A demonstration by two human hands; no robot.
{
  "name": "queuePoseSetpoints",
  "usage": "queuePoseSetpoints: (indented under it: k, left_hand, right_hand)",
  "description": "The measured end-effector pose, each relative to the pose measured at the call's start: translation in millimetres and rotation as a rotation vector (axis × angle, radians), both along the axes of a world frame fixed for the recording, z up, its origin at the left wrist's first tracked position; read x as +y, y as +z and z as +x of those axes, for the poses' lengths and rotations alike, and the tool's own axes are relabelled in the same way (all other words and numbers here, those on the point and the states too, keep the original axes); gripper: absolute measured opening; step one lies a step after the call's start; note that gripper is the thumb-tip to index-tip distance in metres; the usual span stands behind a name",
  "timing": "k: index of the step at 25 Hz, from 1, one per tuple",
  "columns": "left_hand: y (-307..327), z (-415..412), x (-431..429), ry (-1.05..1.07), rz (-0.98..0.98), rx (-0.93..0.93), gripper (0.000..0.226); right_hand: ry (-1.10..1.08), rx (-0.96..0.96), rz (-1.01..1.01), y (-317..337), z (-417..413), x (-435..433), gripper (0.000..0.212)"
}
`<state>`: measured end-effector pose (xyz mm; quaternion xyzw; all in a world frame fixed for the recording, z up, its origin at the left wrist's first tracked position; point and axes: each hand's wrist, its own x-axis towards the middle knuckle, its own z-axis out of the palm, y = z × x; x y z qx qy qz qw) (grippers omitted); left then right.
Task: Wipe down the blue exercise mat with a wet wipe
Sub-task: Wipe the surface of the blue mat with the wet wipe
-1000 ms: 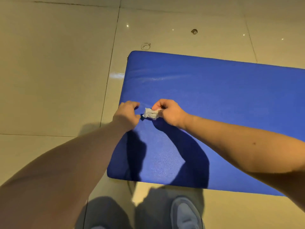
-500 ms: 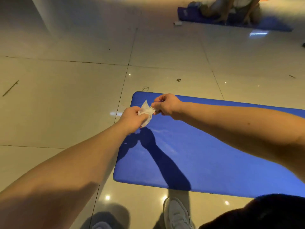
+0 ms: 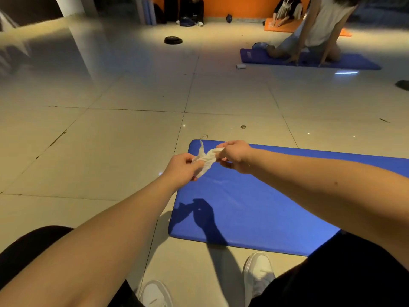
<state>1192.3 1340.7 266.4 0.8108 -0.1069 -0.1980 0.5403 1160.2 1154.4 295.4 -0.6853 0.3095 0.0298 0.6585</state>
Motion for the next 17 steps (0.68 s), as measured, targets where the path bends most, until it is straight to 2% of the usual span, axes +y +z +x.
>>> queuePoseSetpoints:
  k: [2, 4, 6, 8, 11, 14, 17]
  left_hand:
    - [-9.5, -8.6, 3.1, 0.028, 0.005, 0.056, 0.042]
    - [-21.6, -12.7, 5.3, 0.094, 0.030, 0.066, 0.046]
    - [-36.3, -17.1, 7.5, 0.157, 0.081, 0.042, 0.035]
    - [-49.0, -22.9, 8.9, 0.195, 0.127, 0.022, 0.029]
    - [-56.0, -29.6, 5.3, 0.161, 0.156, 0.021, 0.023]
    - [-59.4, -33.5, -1.9, 0.129, 0.177, 0.023, 0.010]
    - [-58.0, -34.3, -4.5, 0.216, 0.144, 0.046, 0.008]
  right_hand:
    - [-0.023, -0.005, 0.067, -17.0, -9.5, 5.4, 0.030]
    - [-0.021, 0.002, 0.120, -38.2, -17.0, 15.6, 0.029]
    - [-0.091, 0.028, 0.220, -64.7, -24.0, 25.2, 0.030]
    - [-0.186, 0.063, 0.405, -91.9, -30.8, 33.1, 0.033]
    - [-0.230, 0.097, 0.636, -117.1, -39.6, 41.4, 0.026]
    - [-0.227, 0.107, 0.609, -123.7, -42.1, 36.8, 0.009]
    - [-0.292, 0.103, 0.586, -132.2, -37.7, 26.7, 0.017]
